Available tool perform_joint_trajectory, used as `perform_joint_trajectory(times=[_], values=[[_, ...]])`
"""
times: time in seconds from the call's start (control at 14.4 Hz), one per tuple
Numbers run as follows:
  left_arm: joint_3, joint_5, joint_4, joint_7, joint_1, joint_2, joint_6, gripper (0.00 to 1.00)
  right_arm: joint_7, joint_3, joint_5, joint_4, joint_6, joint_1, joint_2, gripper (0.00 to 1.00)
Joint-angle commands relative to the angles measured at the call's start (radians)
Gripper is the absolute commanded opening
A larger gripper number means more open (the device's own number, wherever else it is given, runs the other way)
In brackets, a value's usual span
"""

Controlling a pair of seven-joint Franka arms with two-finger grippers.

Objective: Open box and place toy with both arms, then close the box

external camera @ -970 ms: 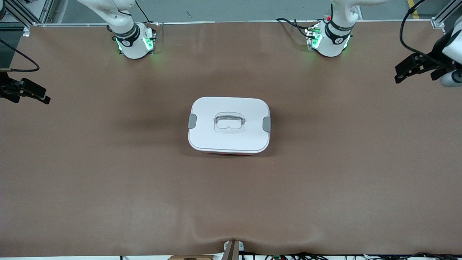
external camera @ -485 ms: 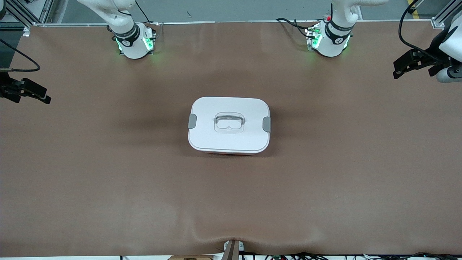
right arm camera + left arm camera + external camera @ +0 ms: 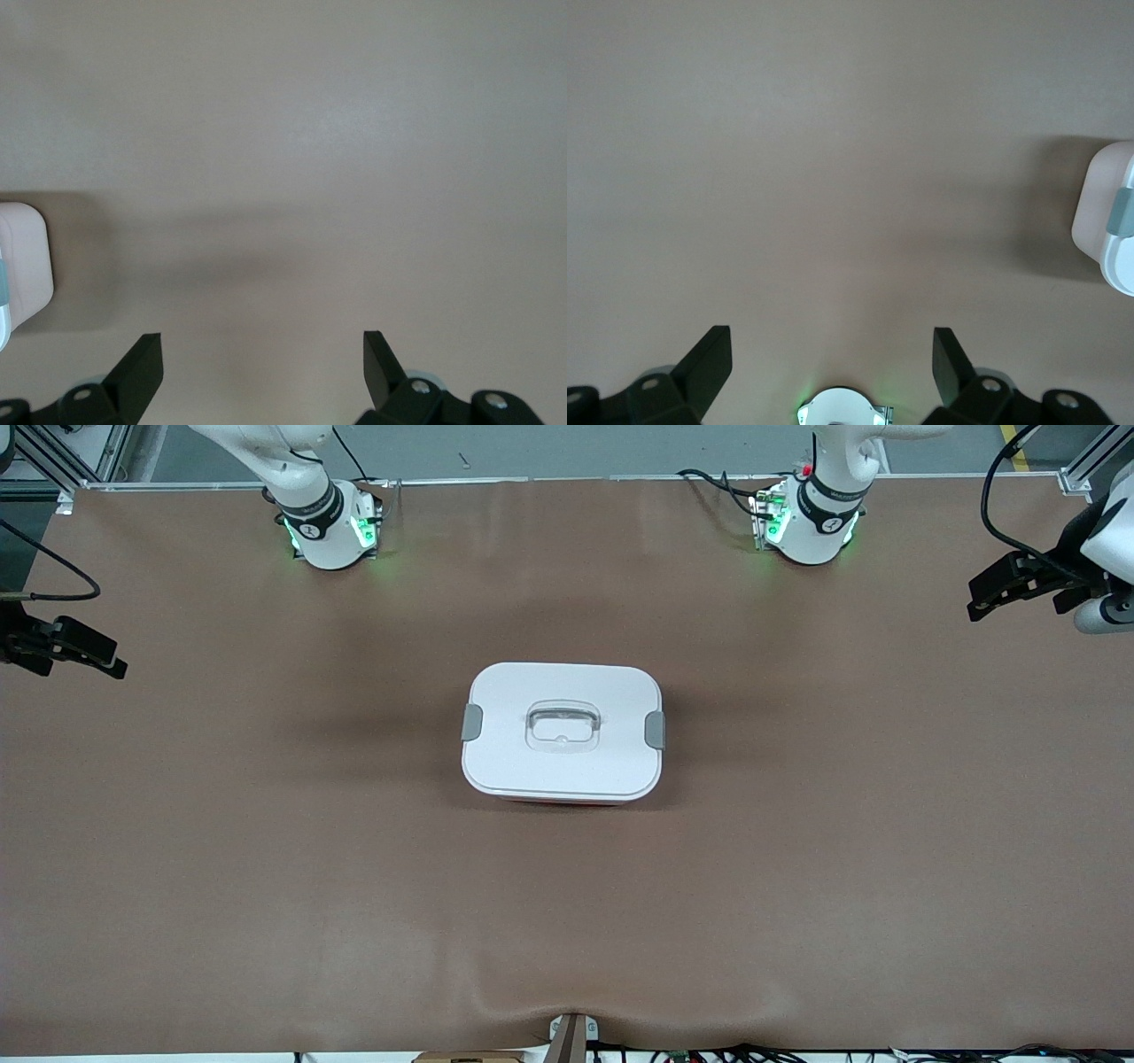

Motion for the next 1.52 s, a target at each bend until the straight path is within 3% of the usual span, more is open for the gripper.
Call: perform_joint_trajectory(times=[0.0,0.49,1.32,1.46], values=[[0.001,-0.024,-0.015,-0.003,0.005,-0.01,0.043,1.0,0.018,0.007,-0.005,0.015,-0.016,0.006,0.004,1.0],[-0.108,-0.04,-0.036,-0.04,0.106,-0.008,0.057,1.0,0.017,0.007,-0.015,0.015,-0.017,0.013,0.004,1.0],[-0.114,-0.03,-0.021,-0.038,0.1,-0.013,0.035,1.0,0.015,0.007,-0.015,0.019,-0.029,0.011,0.004,1.0],[-0.105,-0.034,-0.018,-0.034,0.109,-0.039,-0.021,1.0,0.014,0.005,-0.015,0.019,-0.025,0.008,0.004,1.0]])
